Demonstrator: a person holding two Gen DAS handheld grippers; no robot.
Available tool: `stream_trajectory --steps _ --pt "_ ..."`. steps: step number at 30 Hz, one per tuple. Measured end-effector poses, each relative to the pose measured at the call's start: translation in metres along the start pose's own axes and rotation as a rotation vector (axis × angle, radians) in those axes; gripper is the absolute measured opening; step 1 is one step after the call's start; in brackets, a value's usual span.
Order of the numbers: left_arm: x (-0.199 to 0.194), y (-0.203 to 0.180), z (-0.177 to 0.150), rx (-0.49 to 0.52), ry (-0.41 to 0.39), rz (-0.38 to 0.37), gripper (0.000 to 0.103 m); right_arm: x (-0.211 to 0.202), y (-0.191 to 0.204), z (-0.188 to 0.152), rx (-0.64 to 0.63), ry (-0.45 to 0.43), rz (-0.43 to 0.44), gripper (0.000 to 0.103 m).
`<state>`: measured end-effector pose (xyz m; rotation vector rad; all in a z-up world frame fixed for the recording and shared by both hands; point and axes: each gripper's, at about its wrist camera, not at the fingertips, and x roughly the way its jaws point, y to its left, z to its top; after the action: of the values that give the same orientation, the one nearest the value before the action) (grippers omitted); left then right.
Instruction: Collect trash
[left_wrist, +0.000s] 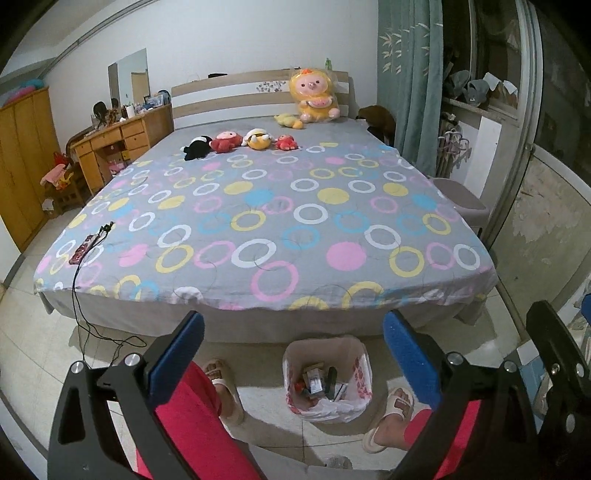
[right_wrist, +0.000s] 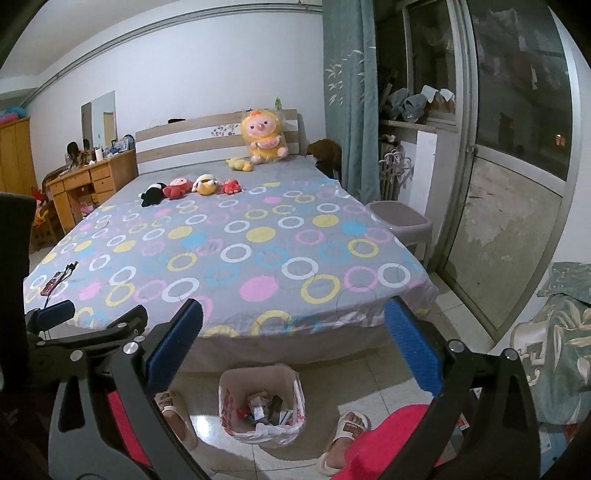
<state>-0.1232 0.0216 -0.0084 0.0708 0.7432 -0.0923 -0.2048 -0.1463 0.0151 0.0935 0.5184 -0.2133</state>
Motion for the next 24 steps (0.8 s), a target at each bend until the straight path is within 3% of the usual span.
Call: stream_trajectory --steps 24 --pt "-0.015 0.004 0.005 -0.015 -0.020 0.010 0.095 -0.014 0.008 0.003 -0.016 -0.034 -0.024 0.096"
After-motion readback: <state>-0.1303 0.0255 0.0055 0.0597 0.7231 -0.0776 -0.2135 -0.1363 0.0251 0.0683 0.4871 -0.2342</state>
